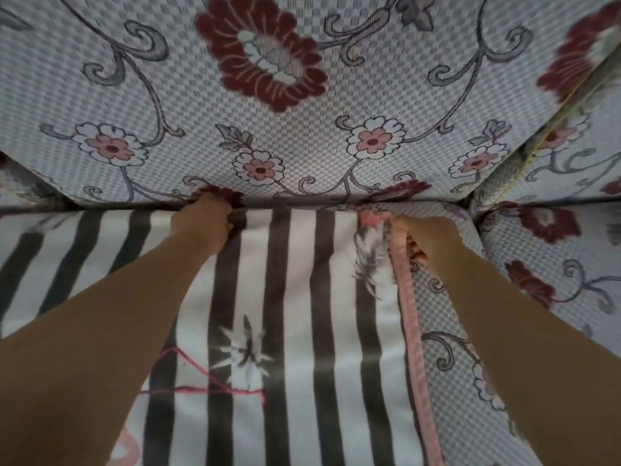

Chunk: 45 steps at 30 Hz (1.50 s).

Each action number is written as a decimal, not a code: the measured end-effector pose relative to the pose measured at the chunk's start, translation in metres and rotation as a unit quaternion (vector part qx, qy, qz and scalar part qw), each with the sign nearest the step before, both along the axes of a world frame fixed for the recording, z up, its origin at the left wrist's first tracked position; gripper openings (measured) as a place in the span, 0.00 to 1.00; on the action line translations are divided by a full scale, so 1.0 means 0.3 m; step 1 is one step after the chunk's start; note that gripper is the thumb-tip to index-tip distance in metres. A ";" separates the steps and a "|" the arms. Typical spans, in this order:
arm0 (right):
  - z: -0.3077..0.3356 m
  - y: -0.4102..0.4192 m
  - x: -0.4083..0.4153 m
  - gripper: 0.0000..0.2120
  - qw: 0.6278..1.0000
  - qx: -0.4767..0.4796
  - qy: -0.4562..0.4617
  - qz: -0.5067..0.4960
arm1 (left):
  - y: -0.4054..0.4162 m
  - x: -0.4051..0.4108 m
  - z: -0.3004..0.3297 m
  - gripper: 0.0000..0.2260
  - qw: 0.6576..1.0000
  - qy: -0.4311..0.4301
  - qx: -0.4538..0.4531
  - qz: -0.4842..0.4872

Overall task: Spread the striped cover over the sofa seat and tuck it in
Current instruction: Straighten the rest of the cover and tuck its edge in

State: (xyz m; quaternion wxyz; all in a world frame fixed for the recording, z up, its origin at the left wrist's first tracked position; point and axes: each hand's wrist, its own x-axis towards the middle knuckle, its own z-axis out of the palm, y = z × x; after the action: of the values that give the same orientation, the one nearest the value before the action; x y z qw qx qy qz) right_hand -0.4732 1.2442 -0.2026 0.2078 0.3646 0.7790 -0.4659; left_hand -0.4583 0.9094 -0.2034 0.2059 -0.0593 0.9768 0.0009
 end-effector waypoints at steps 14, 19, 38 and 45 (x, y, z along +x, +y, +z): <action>-0.113 0.037 -0.100 0.07 0.959 0.212 0.186 -0.016 | 0.083 0.010 -0.040 0.14 0.981 0.126 0.137 0.060; -0.096 0.022 -0.111 0.08 0.945 0.258 0.201 0.013 | 0.073 0.052 -0.093 0.17 0.983 0.151 0.102 0.014; 0.003 -0.359 -0.009 0.21 0.759 0.364 0.117 0.528 | -0.248 0.145 -0.013 0.25 0.998 -0.005 0.048 -0.027; 0.004 -0.937 0.161 0.23 0.737 0.163 0.206 0.624 | -0.600 0.240 0.017 0.26 0.999 -0.019 0.004 0.027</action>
State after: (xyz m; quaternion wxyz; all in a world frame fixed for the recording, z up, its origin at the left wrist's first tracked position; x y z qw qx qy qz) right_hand -0.4249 0.9633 -0.2014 0.2242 -0.2791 0.9196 -0.1620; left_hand -0.3862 0.7292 -0.1982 0.2249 -0.0852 0.9706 0.0088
